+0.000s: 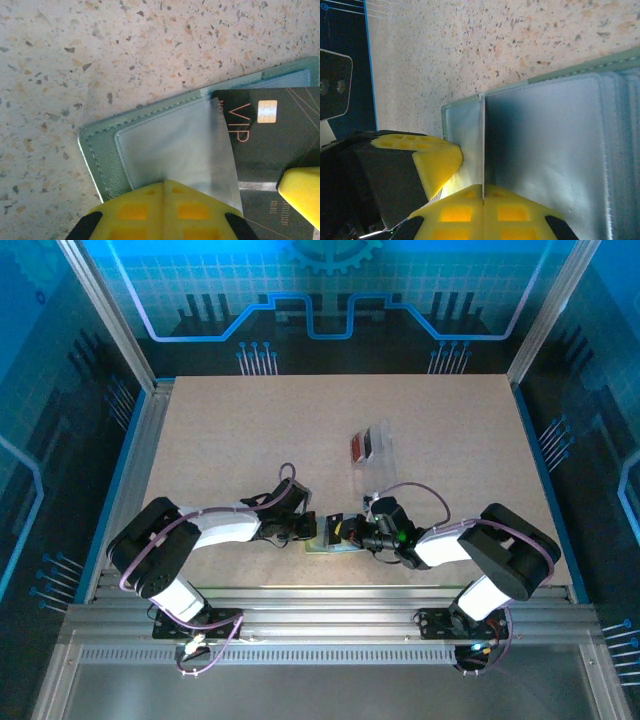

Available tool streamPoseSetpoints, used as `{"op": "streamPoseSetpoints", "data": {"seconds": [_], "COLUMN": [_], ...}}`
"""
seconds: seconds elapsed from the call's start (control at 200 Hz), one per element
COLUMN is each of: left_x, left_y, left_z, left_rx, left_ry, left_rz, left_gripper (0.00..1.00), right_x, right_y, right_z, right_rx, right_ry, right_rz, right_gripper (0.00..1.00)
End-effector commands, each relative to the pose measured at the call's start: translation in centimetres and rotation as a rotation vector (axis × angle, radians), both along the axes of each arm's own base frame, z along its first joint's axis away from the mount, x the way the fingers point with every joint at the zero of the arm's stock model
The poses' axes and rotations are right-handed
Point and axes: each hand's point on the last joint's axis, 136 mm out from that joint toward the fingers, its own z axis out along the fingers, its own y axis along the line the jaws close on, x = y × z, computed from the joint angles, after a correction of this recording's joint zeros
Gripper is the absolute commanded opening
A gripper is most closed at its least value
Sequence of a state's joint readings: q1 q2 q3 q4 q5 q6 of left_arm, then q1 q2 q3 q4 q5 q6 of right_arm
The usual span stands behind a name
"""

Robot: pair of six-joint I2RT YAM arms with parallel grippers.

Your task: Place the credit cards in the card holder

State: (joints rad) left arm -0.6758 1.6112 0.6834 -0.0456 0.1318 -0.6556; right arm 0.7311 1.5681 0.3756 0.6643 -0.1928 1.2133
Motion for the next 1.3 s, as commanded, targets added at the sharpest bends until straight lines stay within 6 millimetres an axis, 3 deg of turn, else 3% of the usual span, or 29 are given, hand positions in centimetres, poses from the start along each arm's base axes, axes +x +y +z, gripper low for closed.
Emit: {"op": "streamPoseSetpoints", "data": {"seconds": [0.0, 0.135, 0.31, 0.57, 0.74, 1.036, 1.181, 1.296], "left_x": [-6.3, -6.1, -6.1, -6.2, -6.1, -6.2, -5.7, -5.3], "left_y": [4.9, 4.8, 5.0, 5.1, 5.1, 5.1, 4.4, 3.7], "left_z": [-6.5, -6.4, -6.4, -6.5, -6.5, -6.3, -4.8, -2.4], "left_rx": [0.218, 0.214, 0.219, 0.224, 0.222, 0.221, 0.186, 0.124], "left_ry": [0.25, 0.247, 0.244, 0.245, 0.245, 0.243, 0.222, 0.2], "left_rz": [0.004, 0.004, 0.005, 0.01, 0.01, 0.007, 0.0, 0.0], "left_gripper": [0.0, 0.0, 0.0, 0.0, 0.0, 0.0, 0.0, 0.13], "right_x": [-0.8, -1.9, -3.2, -4.6, -5.3, -4.3, -4.3, -4.1], "right_y": [0.9, 1.1, -0.1, -2.0, -1.5, 0.4, 0.6, 0.4], "right_z": [-0.9, -2.5, -4.0, -3.9, -4.4, -4.8, -5.0, -5.3], "right_rx": [-0.001, -0.047, -0.144, -0.249, -0.253, -0.234, -0.263, -0.291], "right_ry": [0.051, 0.099, 0.147, 0.178, 0.21, 0.219, 0.218, 0.218], "right_rz": [0.044, 0.079, 0.099, 0.136, 0.187, 0.235, 0.245, 0.239], "right_gripper": [0.0, 0.0, 0.0, 0.0, 0.0, 0.0, 0.0, 0.0]}}
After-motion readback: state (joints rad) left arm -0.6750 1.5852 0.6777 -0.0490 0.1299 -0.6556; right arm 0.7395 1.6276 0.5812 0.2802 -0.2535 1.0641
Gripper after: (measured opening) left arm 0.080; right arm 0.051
